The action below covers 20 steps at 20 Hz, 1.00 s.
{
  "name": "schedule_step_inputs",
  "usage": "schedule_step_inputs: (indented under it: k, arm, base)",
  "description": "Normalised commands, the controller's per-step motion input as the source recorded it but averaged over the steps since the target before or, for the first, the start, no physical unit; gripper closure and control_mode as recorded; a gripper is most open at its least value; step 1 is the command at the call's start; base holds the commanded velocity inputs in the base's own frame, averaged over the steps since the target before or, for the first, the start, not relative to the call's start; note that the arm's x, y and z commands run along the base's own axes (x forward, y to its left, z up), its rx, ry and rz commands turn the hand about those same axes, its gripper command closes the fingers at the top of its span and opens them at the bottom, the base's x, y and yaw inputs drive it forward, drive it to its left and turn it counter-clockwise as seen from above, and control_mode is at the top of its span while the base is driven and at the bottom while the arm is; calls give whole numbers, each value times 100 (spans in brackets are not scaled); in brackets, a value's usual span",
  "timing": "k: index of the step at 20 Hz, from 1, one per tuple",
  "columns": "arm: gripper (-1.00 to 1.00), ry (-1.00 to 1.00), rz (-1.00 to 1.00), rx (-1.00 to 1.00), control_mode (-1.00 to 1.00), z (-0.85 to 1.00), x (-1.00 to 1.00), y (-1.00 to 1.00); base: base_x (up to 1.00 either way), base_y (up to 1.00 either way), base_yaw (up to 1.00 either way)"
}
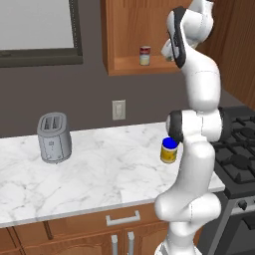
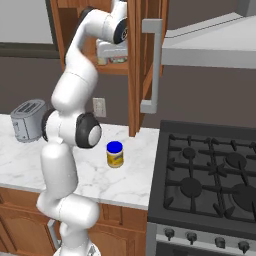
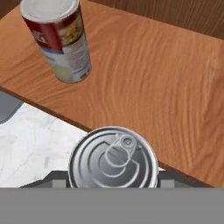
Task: Restock the canned food cabinet by taking the new fresh canned food from the counter and placing it in the cabinet. Then, take the old canned food from the cabinet and place it on the counter.
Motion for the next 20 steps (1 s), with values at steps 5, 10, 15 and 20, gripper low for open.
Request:
schedule_step_inputs:
  k: [5, 10, 15, 20]
  arm:
    - [100, -22, 0, -3, -100, -61, -100, 2]
    - [100, -19, 0, -16, -100, -100, -100, 46]
    - [100, 4, 0, -17, -100, -100, -100, 89]
    - [100, 36, 0, -3, -100, -100, -15, 91]
  base:
    - [0, 0, 0]
    - [0, 0, 0]
    - [0, 0, 0]
    - [0, 0, 0]
